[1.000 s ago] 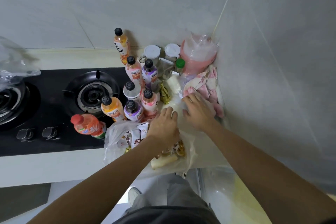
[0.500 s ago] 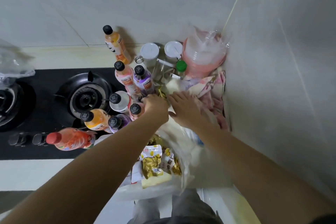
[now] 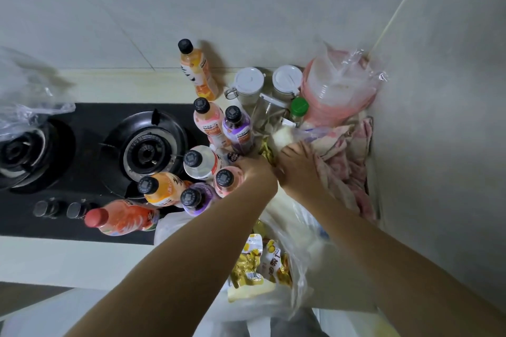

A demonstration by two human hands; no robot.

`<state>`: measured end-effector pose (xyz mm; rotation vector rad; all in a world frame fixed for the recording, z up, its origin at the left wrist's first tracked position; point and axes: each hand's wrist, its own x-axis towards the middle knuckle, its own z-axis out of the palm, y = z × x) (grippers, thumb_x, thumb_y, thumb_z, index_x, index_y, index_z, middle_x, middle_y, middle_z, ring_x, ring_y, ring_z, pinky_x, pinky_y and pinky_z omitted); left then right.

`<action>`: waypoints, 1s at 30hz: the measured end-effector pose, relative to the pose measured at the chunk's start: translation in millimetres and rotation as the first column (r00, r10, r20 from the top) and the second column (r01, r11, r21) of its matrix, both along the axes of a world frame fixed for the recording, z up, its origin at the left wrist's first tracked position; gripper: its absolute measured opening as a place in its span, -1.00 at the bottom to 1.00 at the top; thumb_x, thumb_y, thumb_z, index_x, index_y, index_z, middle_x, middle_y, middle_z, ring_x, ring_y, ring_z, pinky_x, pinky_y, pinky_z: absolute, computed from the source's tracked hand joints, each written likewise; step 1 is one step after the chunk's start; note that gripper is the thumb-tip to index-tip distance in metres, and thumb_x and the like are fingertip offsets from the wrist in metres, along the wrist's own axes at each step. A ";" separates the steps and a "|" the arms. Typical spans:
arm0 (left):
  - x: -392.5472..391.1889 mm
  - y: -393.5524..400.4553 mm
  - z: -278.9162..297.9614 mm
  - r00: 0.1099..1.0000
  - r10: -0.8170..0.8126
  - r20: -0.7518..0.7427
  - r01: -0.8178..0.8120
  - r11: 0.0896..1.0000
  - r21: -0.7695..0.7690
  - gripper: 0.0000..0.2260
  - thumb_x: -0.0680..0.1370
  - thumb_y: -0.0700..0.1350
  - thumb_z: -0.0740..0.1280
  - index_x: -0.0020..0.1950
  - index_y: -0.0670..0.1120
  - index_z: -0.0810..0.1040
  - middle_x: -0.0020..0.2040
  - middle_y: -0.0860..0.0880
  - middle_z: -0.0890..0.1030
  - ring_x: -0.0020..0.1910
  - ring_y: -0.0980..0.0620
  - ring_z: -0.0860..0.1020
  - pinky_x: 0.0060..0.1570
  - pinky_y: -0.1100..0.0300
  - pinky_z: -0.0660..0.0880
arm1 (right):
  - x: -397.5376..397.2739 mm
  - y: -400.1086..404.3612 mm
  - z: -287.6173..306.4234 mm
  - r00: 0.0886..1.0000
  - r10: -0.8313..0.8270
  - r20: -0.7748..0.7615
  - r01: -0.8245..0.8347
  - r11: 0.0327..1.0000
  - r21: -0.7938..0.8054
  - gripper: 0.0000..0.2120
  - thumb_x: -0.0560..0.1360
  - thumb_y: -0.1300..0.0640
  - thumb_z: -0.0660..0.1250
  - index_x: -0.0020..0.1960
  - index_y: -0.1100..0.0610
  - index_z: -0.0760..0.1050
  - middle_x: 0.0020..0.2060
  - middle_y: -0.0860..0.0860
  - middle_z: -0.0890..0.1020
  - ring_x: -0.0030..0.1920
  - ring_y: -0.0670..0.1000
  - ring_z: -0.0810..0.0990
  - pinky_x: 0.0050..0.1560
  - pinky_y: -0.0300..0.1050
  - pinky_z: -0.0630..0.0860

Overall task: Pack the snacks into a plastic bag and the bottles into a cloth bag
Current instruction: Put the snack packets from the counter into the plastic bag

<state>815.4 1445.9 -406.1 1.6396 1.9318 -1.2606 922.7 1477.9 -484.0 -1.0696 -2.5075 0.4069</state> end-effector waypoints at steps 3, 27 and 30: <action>-1.8 1.2 -3.1 0.998 0.038 0.054 -0.040 0.999 0.029 -0.70 0.57 -0.14 0.32 0.30 -0.15 0.55 0.18 -0.15 0.60 0.19 -0.24 0.58 0.20 -0.15 0.54 | 0.0 -0.4 -1.6 0.991 -0.012 0.133 0.017 0.999 -0.038 -0.94 0.37 0.13 0.33 -0.17 0.07 0.47 -0.22 -0.02 0.53 0.07 0.15 0.51 0.49 0.17 0.18; 11.2 -19.9 15.8 0.968 -0.189 0.164 0.126 0.934 0.334 -0.76 0.62 -0.17 0.29 0.28 -0.05 0.54 0.21 -0.02 0.58 0.22 -0.03 0.57 0.04 0.13 0.47 | 35.8 -31.1 23.8 0.987 -0.021 0.159 0.023 1.000 -0.011 -0.63 0.40 -0.01 0.46 0.19 0.02 0.55 -0.08 -0.05 0.65 0.07 0.14 0.54 0.44 0.20 0.34; 11.9 -33.4 19.3 0.967 -0.196 0.164 0.129 0.928 0.349 -0.76 0.61 -0.20 0.31 0.27 -0.06 0.55 0.18 -0.02 0.60 0.20 -0.03 0.59 0.07 0.14 0.50 | 43.4 -40.3 35.7 0.980 -0.041 0.193 0.047 0.999 -0.027 -0.57 0.38 -0.02 0.44 0.22 0.04 0.53 -0.03 -0.05 0.65 0.09 0.12 0.52 0.42 0.13 0.35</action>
